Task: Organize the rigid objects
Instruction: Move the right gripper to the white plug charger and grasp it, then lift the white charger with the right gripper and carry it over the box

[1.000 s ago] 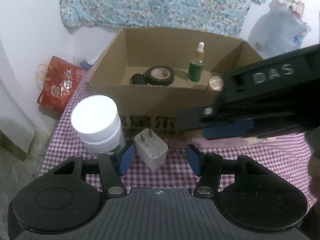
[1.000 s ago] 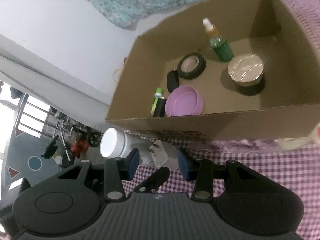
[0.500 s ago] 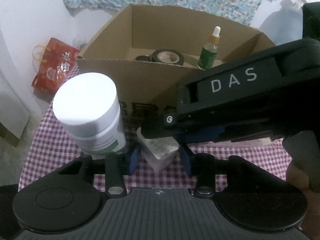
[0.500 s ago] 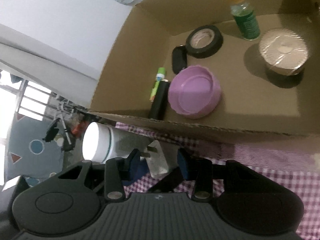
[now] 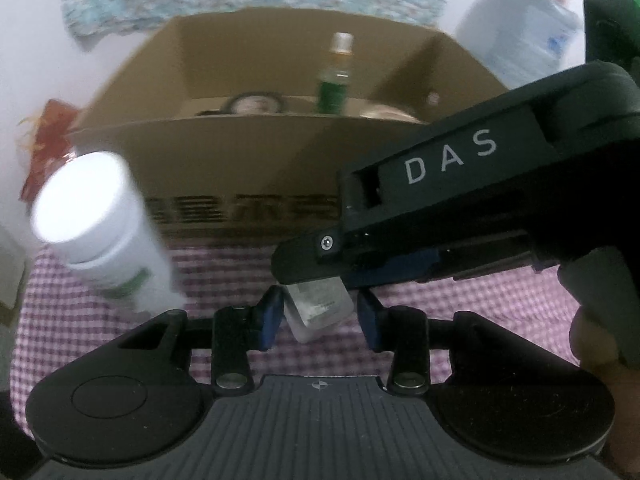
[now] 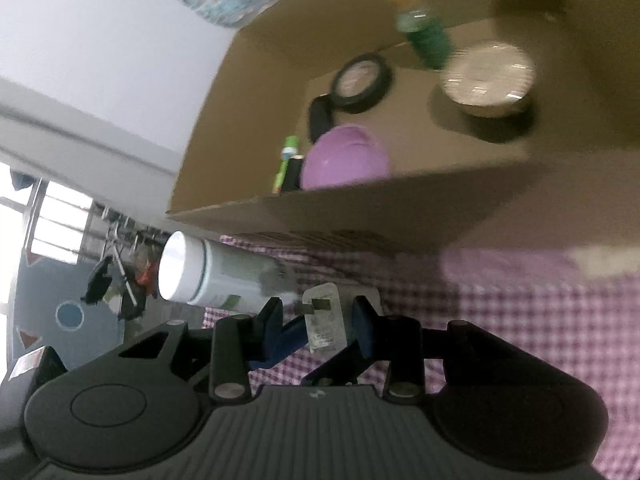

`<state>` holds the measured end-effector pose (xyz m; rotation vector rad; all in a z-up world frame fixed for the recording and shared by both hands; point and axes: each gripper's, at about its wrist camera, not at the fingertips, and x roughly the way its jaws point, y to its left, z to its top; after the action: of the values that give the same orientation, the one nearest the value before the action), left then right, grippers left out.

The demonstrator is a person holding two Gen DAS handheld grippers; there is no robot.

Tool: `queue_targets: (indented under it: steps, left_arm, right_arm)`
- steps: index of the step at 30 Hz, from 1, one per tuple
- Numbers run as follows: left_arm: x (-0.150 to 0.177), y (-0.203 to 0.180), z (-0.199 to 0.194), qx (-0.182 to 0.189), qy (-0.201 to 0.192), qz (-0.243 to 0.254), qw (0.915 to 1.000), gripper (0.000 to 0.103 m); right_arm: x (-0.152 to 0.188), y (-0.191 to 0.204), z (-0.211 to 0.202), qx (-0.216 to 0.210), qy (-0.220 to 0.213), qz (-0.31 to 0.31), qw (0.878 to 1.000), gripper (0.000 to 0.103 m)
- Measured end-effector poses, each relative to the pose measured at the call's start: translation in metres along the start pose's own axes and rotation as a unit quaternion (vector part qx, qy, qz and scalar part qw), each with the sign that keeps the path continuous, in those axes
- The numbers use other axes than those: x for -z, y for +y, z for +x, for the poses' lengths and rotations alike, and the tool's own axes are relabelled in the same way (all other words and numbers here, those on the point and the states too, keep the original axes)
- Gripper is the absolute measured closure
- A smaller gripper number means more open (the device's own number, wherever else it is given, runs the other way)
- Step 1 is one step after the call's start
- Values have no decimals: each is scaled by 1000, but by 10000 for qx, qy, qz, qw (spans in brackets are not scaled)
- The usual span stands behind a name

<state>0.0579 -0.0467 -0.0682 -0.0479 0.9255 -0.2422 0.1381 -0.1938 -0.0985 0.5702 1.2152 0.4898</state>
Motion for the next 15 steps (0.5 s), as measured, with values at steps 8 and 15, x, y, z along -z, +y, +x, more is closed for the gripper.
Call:
queue_targets:
  steps: [8, 15]
  left_arm:
    - [15, -44, -8, 560, 82, 776, 9954, 63]
    - [21, -58, -12, 469, 105, 1046, 9934, 62]
  right_arm:
    - [25, -39, -42, 140, -356, 786, 9962, 62]
    - [33, -58, -47, -181, -535, 1272, 9903, 62]
